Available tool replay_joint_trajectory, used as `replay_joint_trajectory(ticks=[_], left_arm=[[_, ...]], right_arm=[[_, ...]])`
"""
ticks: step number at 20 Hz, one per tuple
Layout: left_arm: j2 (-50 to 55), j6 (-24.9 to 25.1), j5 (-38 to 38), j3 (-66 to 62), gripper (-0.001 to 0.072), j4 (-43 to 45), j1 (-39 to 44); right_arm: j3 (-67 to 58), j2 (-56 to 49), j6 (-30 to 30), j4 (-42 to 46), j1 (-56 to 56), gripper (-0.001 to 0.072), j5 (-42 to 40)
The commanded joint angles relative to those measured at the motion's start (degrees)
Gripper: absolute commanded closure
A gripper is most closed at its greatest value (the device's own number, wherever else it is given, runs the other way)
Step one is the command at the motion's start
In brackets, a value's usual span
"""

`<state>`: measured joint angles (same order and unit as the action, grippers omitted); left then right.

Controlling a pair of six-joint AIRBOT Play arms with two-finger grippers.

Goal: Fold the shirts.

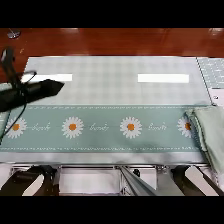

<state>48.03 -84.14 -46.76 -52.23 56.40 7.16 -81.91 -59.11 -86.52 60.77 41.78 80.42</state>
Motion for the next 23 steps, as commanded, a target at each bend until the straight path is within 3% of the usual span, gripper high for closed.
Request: replay_joint_trajectory(ticks=[1, 4, 6, 8, 11, 23], left_arm=[[13.6, 1.8, -13.3, -21.4, 0.0682, 8.2, 3.3], [17.2, -6.3, -15.7, -24.1, 0.0681, 22.7, 5.7], [17.4, -9.7, -15.6, -18.1, 0.068, 26.3, 5.4], [17.5, -9.6, -15.4, -12.0, 0.068, 28.1, 4.8], [17.5, -9.6, -16.9, -9.6, 0.0679, 28.2, 3.9], [17.6, -9.6, -17.8, -9.6, 0.0679, 28.1, 3.9]], right_arm=[[-2.6, -5.7, 4.8, 1.9, -26.9, 0.0692, -8.7], [3.0, -11.7, 0.6, 22.0, -47.3, 0.0692, -11.0], [10.1, -15.0, -5.1, 28.6, -52.6, 0.0692, -16.1], [15.2, -17.7, -9.1, 29.3, -52.9, 0.0691, -19.2], [16.1, -19.4, -10.7, 27.8, -53.0, 0.0691, -16.7], [16.1, -19.4, -10.6, 27.8, -53.0, 0.0691, -16.8]])
